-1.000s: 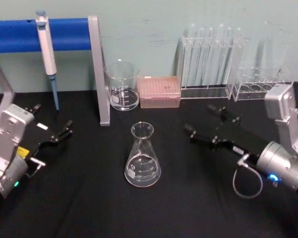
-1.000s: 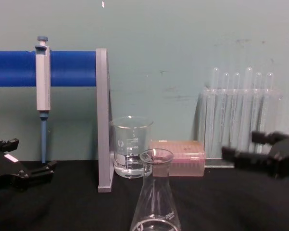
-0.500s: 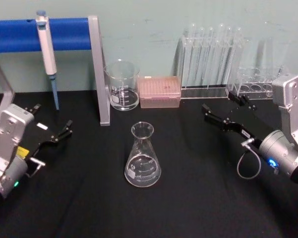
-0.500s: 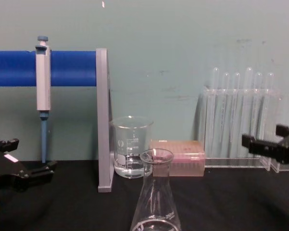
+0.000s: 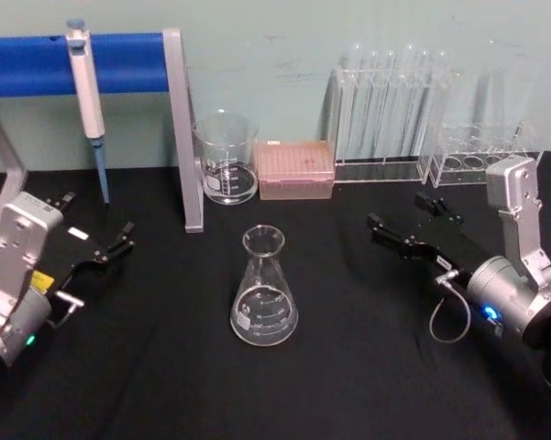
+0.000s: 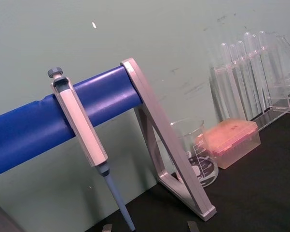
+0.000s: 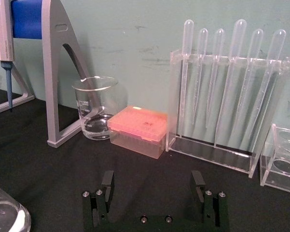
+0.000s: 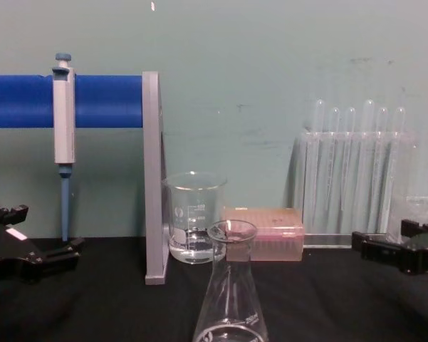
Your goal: Grasp the erlenmeyer flask with one hand, shake it three times, then place it back.
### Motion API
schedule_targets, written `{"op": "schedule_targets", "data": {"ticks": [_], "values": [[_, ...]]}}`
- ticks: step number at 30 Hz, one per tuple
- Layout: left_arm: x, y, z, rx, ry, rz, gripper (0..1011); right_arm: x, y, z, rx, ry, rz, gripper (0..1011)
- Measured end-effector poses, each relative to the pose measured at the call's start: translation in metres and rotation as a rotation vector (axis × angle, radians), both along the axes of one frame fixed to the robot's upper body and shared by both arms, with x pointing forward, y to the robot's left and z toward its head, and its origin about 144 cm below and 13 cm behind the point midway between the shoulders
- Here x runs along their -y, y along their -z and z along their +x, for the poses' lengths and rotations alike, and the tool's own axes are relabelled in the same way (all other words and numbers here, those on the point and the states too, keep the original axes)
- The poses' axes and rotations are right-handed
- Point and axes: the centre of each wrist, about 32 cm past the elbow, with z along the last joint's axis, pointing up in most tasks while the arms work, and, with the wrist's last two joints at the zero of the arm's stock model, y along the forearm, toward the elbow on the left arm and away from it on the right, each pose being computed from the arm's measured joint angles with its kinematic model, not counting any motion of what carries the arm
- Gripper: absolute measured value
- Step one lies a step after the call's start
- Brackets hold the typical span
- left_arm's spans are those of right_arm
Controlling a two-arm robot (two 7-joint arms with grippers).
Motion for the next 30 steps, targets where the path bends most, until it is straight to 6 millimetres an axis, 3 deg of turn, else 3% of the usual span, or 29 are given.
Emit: {"op": "schedule_targets", "data": {"ticks": [30], "values": [[0.0000,0.0000,0.0000,0.000,0.000,0.000,1001,-0.0002,-0.0001,0.0000,-0.001,-0.003,-0.001,1000]]}}
